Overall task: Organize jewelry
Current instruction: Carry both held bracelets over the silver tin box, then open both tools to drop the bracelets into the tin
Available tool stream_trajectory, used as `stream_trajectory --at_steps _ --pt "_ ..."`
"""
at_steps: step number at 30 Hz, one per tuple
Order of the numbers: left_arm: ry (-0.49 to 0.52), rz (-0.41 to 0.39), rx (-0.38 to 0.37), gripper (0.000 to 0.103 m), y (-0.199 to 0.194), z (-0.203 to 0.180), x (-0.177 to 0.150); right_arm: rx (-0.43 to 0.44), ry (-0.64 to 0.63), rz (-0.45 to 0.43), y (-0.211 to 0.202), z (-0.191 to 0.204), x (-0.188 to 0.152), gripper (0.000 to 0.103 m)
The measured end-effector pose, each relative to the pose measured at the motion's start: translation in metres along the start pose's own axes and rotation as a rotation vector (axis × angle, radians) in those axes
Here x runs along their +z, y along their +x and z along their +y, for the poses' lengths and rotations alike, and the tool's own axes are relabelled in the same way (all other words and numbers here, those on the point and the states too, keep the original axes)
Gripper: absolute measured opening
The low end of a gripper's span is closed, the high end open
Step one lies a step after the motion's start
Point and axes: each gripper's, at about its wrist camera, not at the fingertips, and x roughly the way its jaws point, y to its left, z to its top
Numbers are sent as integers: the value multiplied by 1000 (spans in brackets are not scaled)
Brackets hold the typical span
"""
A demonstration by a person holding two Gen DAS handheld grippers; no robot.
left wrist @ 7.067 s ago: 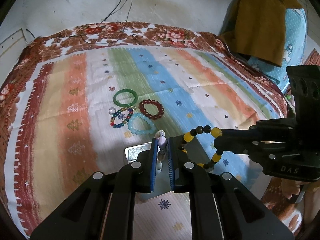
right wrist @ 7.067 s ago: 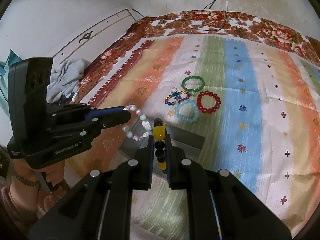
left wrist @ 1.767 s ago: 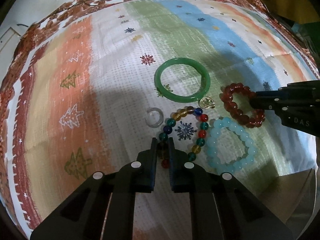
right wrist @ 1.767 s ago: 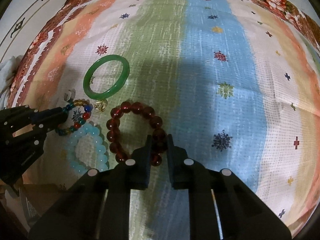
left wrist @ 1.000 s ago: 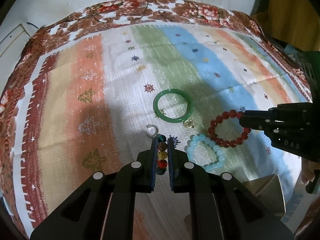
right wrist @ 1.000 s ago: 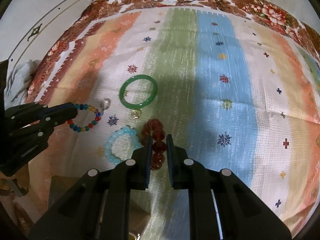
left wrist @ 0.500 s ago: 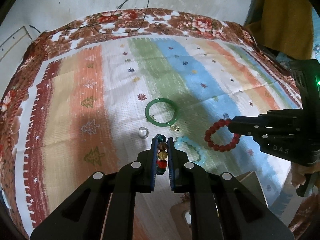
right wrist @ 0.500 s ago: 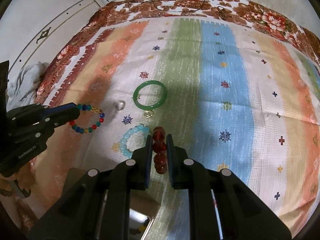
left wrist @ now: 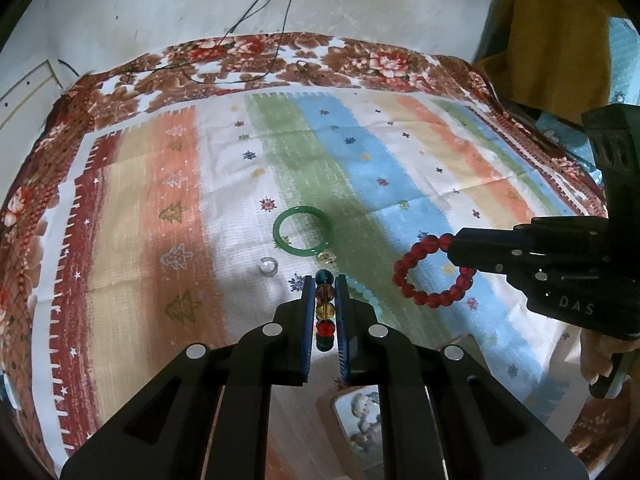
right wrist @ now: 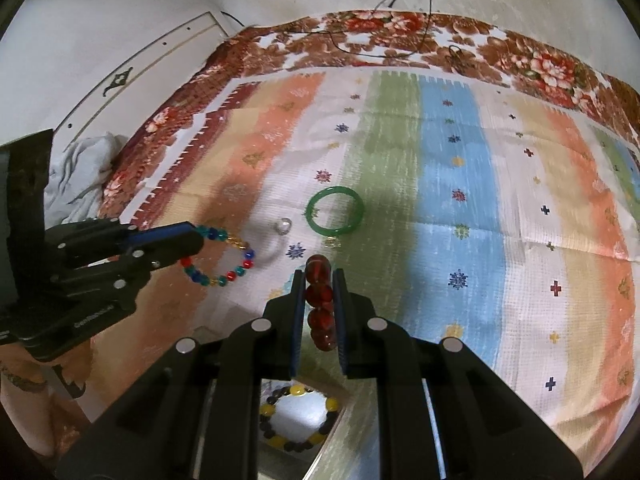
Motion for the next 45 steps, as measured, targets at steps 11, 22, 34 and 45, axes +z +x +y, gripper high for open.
stream_trajectory --at_steps 11,22,34,45 --pt "24 -37 -35 9 -24 -16 -9 31 -34 -37 -25 16 -9 15" --pt "41 -58 -74 9 -45 -31 -27 73 -51 -77 -53 30 -29 15" --pt "59 -54 -105 9 -55 -49 -52 91 -39 -59 -61 33 -56 15" --pt "33 -21 -71 38 -42 -47 -62 105 -27 -40 -56 31 -63 43"
